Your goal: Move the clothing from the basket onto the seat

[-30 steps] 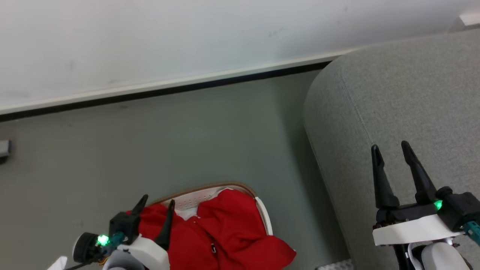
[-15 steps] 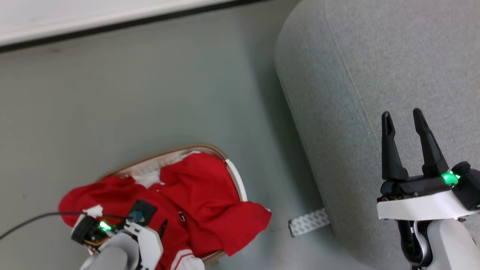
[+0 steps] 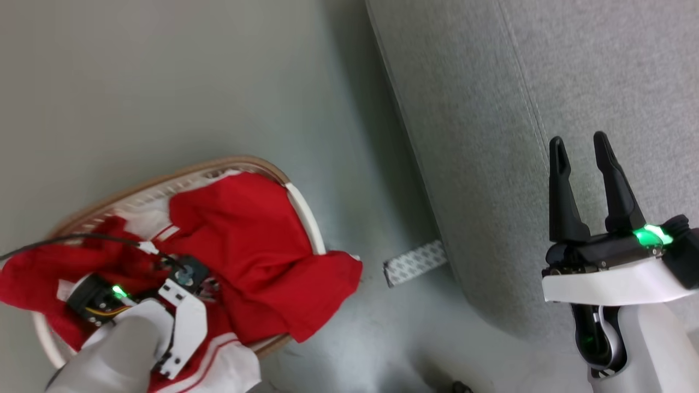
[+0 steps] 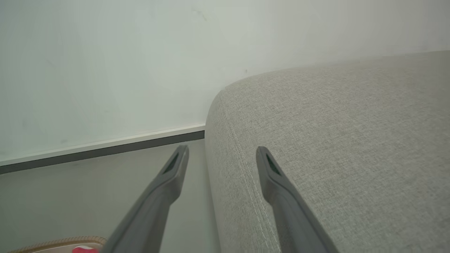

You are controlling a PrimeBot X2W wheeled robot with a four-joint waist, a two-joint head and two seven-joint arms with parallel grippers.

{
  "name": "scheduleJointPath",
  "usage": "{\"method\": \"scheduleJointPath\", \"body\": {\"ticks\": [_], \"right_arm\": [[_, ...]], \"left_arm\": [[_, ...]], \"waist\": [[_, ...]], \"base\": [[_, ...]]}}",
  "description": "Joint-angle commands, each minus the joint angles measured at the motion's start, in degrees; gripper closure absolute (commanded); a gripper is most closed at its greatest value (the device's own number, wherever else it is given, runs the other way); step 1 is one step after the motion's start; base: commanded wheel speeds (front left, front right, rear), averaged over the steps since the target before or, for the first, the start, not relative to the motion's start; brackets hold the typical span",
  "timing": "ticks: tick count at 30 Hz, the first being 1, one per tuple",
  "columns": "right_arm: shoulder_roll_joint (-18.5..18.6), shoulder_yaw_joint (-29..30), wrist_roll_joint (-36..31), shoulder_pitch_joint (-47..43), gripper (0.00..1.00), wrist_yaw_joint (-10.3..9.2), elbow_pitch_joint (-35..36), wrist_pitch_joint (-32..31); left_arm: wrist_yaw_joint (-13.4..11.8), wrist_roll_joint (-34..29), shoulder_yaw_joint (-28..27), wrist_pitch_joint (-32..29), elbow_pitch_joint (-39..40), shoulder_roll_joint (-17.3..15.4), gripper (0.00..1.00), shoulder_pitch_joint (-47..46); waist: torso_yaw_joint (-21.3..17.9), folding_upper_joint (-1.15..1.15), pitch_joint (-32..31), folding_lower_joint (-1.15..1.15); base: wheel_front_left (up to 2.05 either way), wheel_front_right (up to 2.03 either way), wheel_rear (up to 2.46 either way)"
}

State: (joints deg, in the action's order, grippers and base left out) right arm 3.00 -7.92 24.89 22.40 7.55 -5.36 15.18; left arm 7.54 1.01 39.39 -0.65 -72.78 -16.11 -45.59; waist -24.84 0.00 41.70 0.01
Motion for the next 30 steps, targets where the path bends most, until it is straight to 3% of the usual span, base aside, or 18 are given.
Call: {"method": "scheduleJointPath", "body": {"ticks": [1,9,10,11,12,19,30], "right_arm": [[-0.2,-0.2,0.7,1.5,0.00,-0.12,0.5,0.0],[-0.2,-0.4,1.9,2.0,0.00,-0.12,0.7,0.0],[-0.2,-0.4,2.0,2.0,0.00,-0.12,0.6,0.0],[-0.2,-0.4,2.0,2.1,0.00,-0.12,0.5,0.0],[-0.2,-0.4,1.9,2.1,0.00,-0.12,0.3,-0.1],[-0.1,0.2,0.6,2.1,0.00,-0.12,-0.6,-0.1],[-0.1,1.6,-4.2,-1.2,0.00,-0.12,-3.2,-0.1]], "left_arm": [[-0.2,1.4,1.4,-1.8,-0.5,-1.3,0.00,-0.7],[-0.1,7.4,6.9,-7.8,-0.7,-3.7,0.00,-2.2],[-0.1,8.0,7.3,-7.8,-0.6,-3.8,0.40,-2.3],[-0.1,8.7,7.8,-7.3,-0.3,-4.0,0.64,-2.5],[-0.1,9.3,8.2,-6.9,-0.1,-4.0,1.00,-2.4],[-0.1,13.4,10.2,-4.1,1.0,-2.3,1.00,-0.9],[-0.1,19.6,10.7,4.9,1.8,4.0,1.00,4.5]], "waist": [[-2.2,0.00,3.1,-0.01],[-3.6,0.00,6.2,-0.01],[-3.6,0.00,6.2,-0.01],[-3.6,0.00,6.2,-0.01],[-3.5,0.00,5.9,-0.01],[-1.2,0.00,0.5,-0.01],[5.5,0.00,-15.4,-0.01]], "base": [[0.00,0.00,0.00],[0.00,0.00,0.00],[0.00,0.00,0.00],[0.00,0.00,0.00],[0.00,0.00,0.00],[0.00,0.00,0.00],[0.00,0.00,0.00]]}}
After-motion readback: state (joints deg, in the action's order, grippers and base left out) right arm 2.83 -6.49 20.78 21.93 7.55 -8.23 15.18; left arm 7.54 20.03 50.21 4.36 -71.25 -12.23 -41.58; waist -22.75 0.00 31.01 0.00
